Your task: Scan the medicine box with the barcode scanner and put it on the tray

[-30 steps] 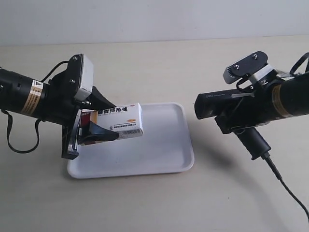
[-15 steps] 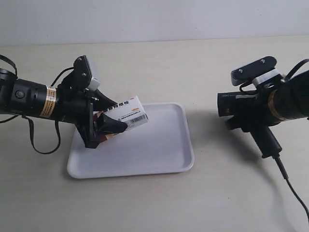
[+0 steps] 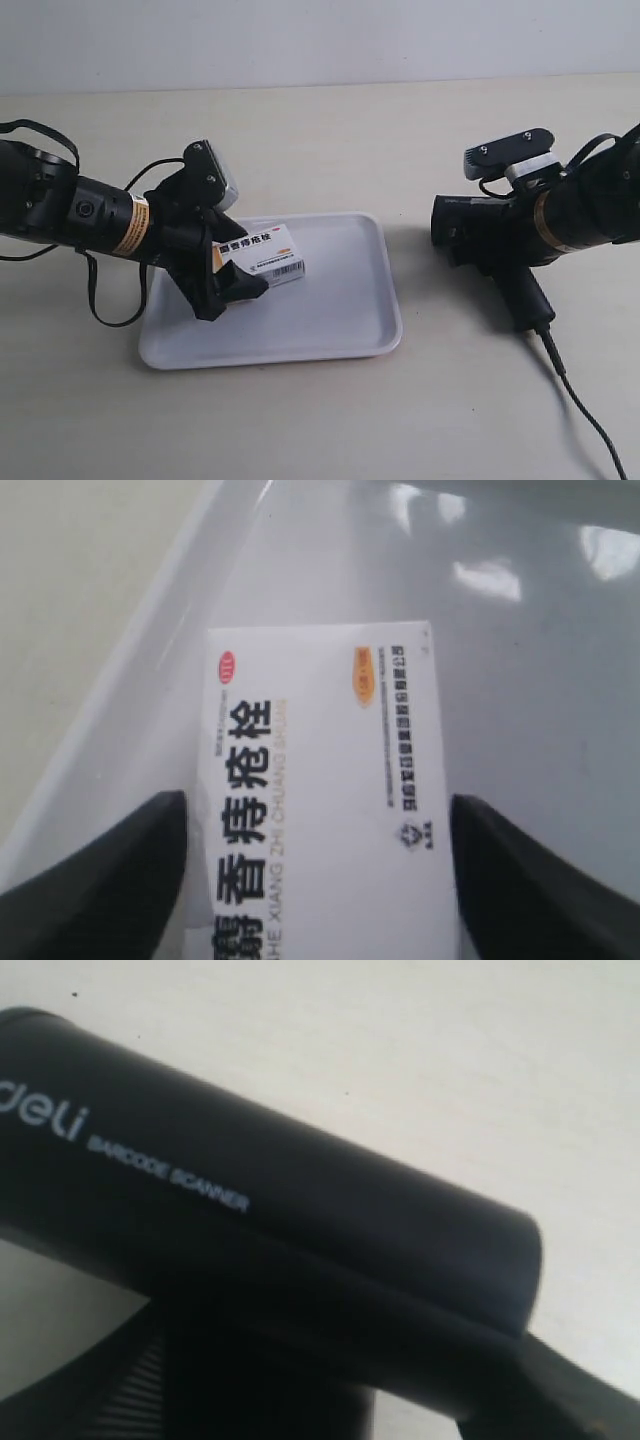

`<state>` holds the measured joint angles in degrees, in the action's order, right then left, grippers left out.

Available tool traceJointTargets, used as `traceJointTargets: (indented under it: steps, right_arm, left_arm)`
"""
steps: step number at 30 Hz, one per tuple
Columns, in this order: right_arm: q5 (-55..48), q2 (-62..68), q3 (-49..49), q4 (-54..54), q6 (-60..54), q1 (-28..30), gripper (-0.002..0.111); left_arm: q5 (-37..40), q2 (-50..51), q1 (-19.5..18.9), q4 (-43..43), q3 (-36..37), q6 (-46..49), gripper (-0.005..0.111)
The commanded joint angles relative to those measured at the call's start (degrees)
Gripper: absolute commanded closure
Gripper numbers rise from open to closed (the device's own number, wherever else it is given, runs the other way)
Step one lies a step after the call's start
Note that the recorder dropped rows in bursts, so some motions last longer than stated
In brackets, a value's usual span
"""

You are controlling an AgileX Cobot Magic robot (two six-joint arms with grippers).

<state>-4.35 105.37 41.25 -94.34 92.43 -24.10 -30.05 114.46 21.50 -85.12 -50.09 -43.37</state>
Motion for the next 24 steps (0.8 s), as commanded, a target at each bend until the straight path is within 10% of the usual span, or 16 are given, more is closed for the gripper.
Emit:
traceJointTargets:
  steps: [1, 7, 10, 13, 19, 24]
  right_arm:
    - [0.07, 0.19, 0.34, 0.91, 0.68, 0.11, 0.074]
    - [4.81, -1.79, 0.34, 2.73, 0.68, 0.11, 0.024]
    - [10.2, -5.76, 0.34, 1.37, 0.11, 0.11, 0.016]
    - [8.65, -11.97, 0.25, 0.74, 0.52, 0.11, 0.016]
    - [1.4, -28.65, -2.68, 2.9, 0.52, 0.11, 0.02]
    - [4.35, -44.85, -7.17, 2.9, 0.52, 0.11, 0.069]
  left_arm:
    - [0.6, 0.17, 0.25, 0.4, 0.04, -0.78, 0.011]
    - [0.69, -2.16, 0.25, -0.26, 0.04, -1.85, 0.002]
    - [1.28, -5.9, 0.25, -4.55, 0.04, -8.05, 0.004]
    - [1.38, -10.86, 0.25, -10.04, 0.04, -15.54, 0.012]
    - [1.27, -22.77, 0.25, -14.82, 0.62, -28.74, 0.066]
    - [1.24, -33.98, 0.25, -14.82, 3.68, -32.8, 0.106]
